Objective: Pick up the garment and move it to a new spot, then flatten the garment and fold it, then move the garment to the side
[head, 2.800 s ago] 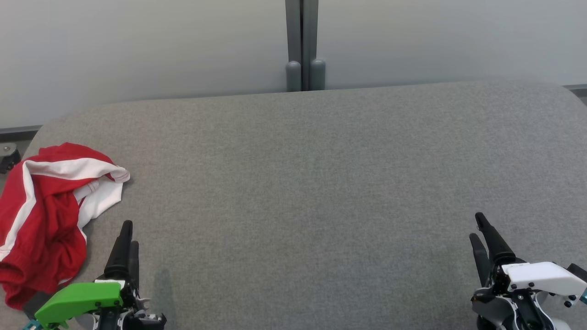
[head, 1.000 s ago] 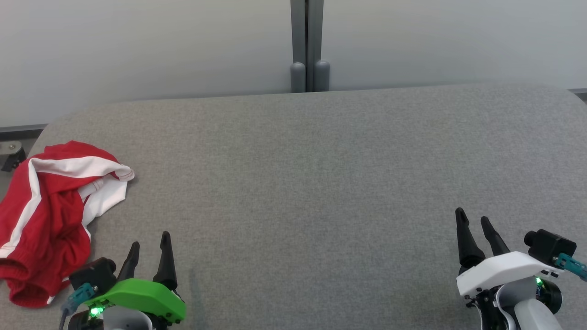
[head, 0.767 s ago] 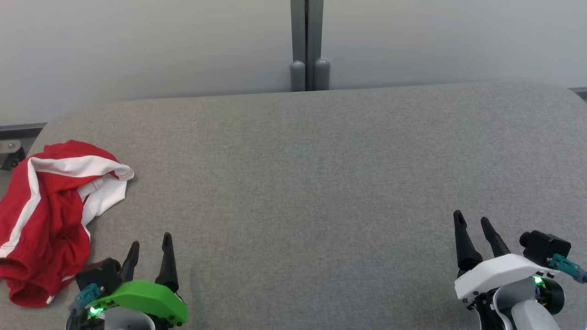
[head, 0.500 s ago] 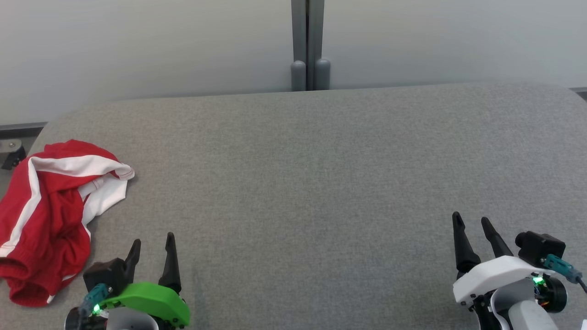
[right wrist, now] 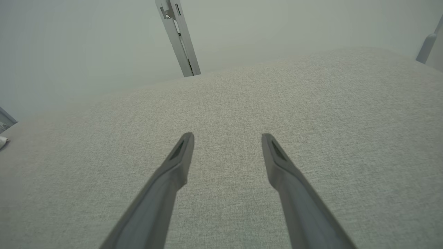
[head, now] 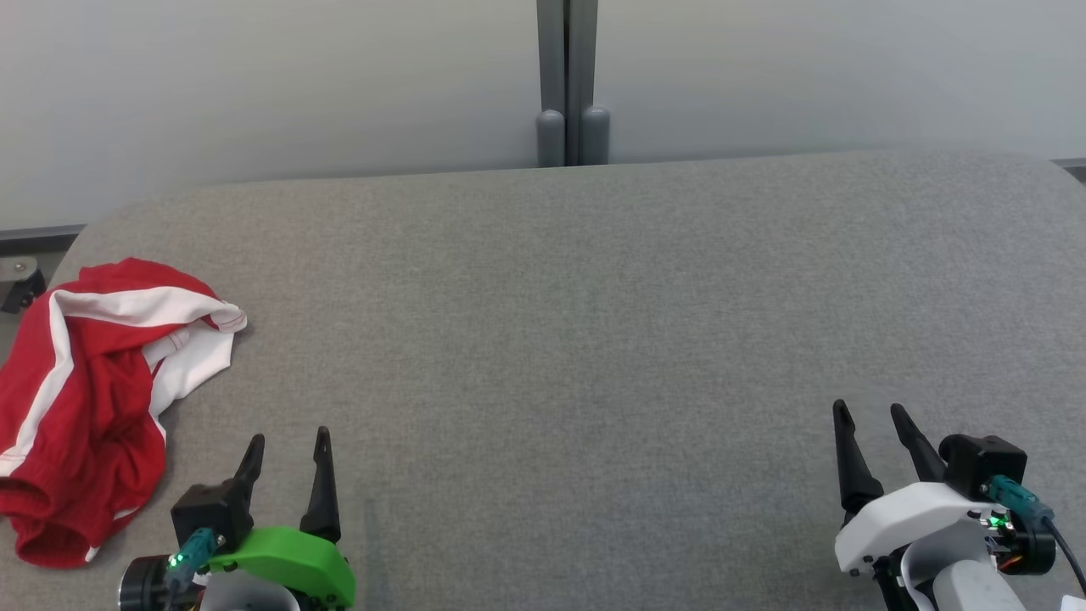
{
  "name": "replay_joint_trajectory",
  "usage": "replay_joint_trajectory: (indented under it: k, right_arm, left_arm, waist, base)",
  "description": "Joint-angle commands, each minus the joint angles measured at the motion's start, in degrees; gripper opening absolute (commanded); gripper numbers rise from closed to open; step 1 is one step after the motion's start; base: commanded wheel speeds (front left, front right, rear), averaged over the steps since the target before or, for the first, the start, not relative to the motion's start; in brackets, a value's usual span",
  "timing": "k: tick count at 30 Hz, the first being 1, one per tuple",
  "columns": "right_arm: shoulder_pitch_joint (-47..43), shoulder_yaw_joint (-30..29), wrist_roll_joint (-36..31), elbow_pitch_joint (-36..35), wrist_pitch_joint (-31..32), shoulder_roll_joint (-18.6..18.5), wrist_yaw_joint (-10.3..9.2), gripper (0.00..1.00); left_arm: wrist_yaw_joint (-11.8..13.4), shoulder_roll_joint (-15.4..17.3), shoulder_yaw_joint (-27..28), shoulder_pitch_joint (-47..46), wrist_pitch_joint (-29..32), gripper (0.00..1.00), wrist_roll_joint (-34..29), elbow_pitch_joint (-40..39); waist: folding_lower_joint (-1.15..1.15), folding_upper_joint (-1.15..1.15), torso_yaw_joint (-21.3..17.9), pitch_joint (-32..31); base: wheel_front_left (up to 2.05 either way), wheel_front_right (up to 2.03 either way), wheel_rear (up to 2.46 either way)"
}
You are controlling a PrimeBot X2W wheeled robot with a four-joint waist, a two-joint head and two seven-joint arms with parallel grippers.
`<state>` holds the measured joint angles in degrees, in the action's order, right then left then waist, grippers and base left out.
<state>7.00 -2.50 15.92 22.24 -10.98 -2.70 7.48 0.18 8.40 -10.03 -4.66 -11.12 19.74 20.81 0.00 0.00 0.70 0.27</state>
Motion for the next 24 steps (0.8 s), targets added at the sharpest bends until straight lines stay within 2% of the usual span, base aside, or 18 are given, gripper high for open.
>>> replay_joint_trajectory:
  k: [1, 8, 19, 24]
  right_arm:
    - [0.78, 0.15, -1.47, -0.18, -0.55, -0.22, 0.02, 1.00]
    - [1.05, 2.57, -4.62, -0.74, -1.42, -0.23, 0.02, 1.00]
    - [3.71, 8.17, -7.24, 1.26, -2.65, -0.28, 0.02, 1.00]
    - [5.07, 10.43, -9.10, 2.47, -3.20, -0.31, 0.02, 1.00]
  left_arm:
    - [0.28, -0.01, 0.51, 0.38, -0.42, 1.00, -1.62, -0.51]
    - [-0.05, -1.01, 3.23, 0.21, -1.29, 1.00, -4.09, -0.84]
    - [-0.67, -2.08, 8.54, 0.37, -2.53, 1.00, -8.68, 1.62]
    - [-1.81, -2.42, 10.82, 0.72, -3.09, 1.00, -10.57, 2.68]
  waist:
    - [0.00, 0.00, 0.22, 0.16]
    - [0.00, 0.00, 4.11, 1.58]
    - [0.00, 0.00, 17.10, 4.45]
    - [0.00, 0.00, 21.30, 5.60]
  base:
    - [0.00, 0.00, 0.00]
    - [0.00, 0.00, 0.00]
    - [0.00, 0.00, 0.00]
    - [0.00, 0.00, 0.00]
